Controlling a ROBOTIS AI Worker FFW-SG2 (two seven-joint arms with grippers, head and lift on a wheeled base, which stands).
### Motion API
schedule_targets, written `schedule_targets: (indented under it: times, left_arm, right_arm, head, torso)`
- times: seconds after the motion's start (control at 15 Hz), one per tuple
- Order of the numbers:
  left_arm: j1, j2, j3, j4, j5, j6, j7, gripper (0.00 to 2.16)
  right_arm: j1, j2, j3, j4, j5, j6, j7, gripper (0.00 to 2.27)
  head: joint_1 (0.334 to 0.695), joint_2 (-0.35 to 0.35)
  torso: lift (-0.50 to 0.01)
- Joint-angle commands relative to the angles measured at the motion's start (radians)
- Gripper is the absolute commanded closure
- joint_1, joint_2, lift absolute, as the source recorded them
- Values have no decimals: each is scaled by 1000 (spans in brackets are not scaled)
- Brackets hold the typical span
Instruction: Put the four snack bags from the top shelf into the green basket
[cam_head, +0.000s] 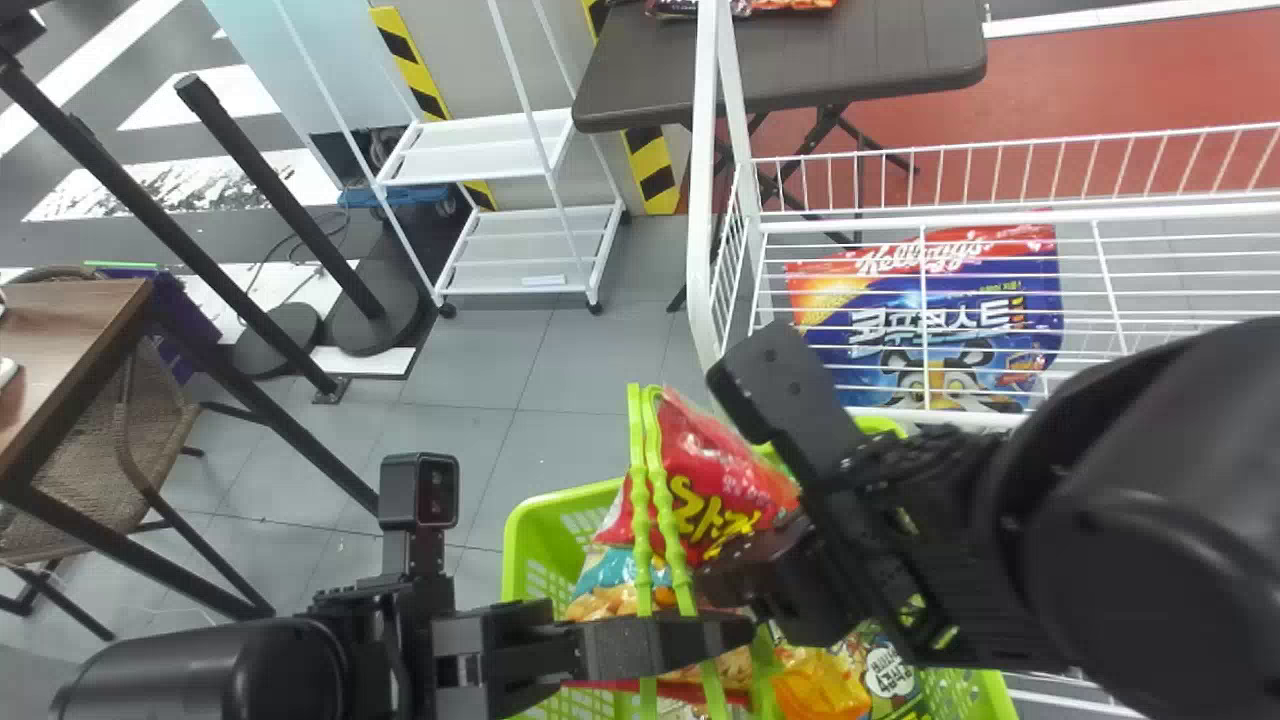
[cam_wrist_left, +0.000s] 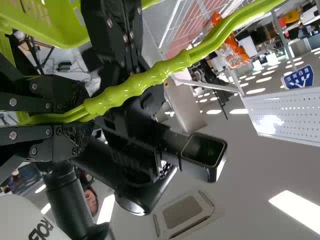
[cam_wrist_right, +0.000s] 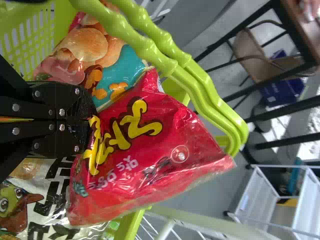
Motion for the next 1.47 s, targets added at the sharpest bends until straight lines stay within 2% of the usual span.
schedule_targets:
  times: [0.0,0.27,0.33,0.4,0.47,0.53,0.73,1.0,1.07,1.2,1.33,1.4]
  left_arm:
    - [5,3,0,-4,8,1,-10,2148]
    - [9,6,0,-13,20,1,-10,2148]
    - [9,6,0,-13,20,1,-10,2148]
    - [11,7,0,-13,20,1,-10,2148]
    - [12,9,5,-13,22,1,-10,2148]
    - [14,9,10,-13,22,1,-10,2148]
    - [17,10,20,-8,22,-2,-10,2148]
    - [17,10,40,-1,22,-6,-10,2148]
    - [20,12,51,1,22,-6,-10,2148]
    - [24,13,69,3,26,-6,-10,2148]
    - [28,19,82,15,31,-12,-10,2148]
    - [28,21,83,19,31,-15,-10,2148]
  right_arm:
    - [-23,18,37,55,1,2,2,2243]
    - [-66,20,58,90,-27,2,25,2243]
    - [-66,20,58,89,-22,2,25,2138]
    - [-55,20,48,84,-15,2,24,1656]
    - [-45,20,37,64,-10,2,18,562]
    - [-35,20,32,40,11,2,16,-2]
    - [-6,18,-32,-52,30,2,25,22]
    - [21,0,-216,-175,-21,2,62,46]
    - [37,-14,-273,-209,-21,2,76,53]
    - [71,-66,-382,-259,-3,2,76,56]
    - [86,-108,-534,-255,10,2,81,76]
    - [106,-131,-601,-236,48,2,81,87]
  head:
    - [695,350]
    - [695,350]
    - [695,350]
    - [695,350]
    - [695,350]
    - [695,350]
    - [695,350]
    - [695,350]
    - [695,350]
    - [695,350]
    - [695,350]
    - [695,314]
  torso:
    - [0]
    - [0]
    - [0]
    - [0]
    - [0]
    - [0]
    - [0]
    - [0]
    - [0]
    - [0]
    - [0]
    - [0]
